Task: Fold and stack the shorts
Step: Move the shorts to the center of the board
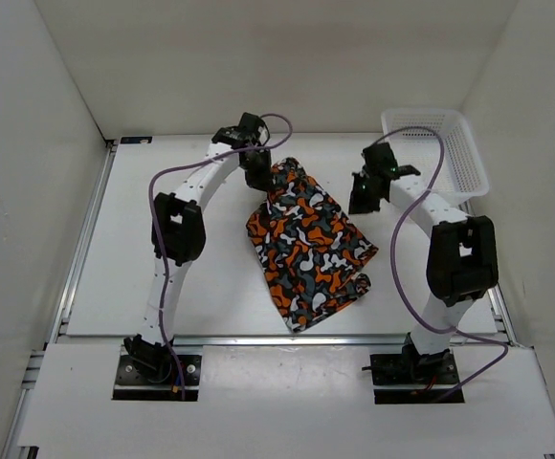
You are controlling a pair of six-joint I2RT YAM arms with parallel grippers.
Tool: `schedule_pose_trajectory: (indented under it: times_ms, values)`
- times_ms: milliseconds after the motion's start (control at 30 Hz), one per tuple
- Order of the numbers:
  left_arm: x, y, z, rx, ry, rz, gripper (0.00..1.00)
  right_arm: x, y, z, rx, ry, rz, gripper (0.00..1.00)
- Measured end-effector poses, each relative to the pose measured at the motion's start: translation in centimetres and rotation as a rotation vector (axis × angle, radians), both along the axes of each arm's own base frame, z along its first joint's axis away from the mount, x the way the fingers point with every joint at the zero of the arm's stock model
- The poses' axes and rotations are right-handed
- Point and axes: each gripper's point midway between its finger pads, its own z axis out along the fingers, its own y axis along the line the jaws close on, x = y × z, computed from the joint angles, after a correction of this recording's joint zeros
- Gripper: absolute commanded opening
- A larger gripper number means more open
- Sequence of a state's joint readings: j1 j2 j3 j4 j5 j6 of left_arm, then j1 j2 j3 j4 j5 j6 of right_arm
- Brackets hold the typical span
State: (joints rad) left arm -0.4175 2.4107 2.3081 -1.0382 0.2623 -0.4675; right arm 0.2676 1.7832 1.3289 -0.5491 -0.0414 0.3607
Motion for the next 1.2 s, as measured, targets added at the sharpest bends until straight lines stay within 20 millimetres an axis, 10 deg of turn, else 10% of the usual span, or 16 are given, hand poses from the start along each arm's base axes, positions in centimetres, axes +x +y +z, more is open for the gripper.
schedule_pose_trajectory:
  times_ms: [267,400,567,700,800,1100,1200]
  values:
    - [4.3,3.2,12.9,-0.19,-0.238,0.113,0.1,8.9,2.1,21.8,0.133,-0.515,0.003,0.01]
    - [3.1,5.7,21.2,-0.251,-0.39,0.154,0.1,6.5,2.6,26.9,0.201,-0.613,0.053,0.57]
    - [-0.9,5.3,28.2,-0.305,-0.52,0.121,0.1,3.2,4.9,19.8,0.24,-0.444,0.164,0.73]
    - [-2.1,4.2,29.3,-0.313,-0.542,0.099,0.1,-2.7,7.1,8.9,0.2,-0.152,0.238,0.73]
    - [-2.2,3.4,28.7,-0.303,-0.528,0.092,0.1,-7.4,7.4,4.7,0.164,-0.021,0.264,0.73]
    - [-7.3,3.0,24.5,-0.213,-0.439,0.066,0.1,-8.3,0.7,13.2,0.122,-0.322,0.093,0.76]
    - [-13.3,6.3,22.1,-0.142,-0.407,0.084,0.92,-8.2,0.2,13.8,0.103,-0.347,0.092,0.78]
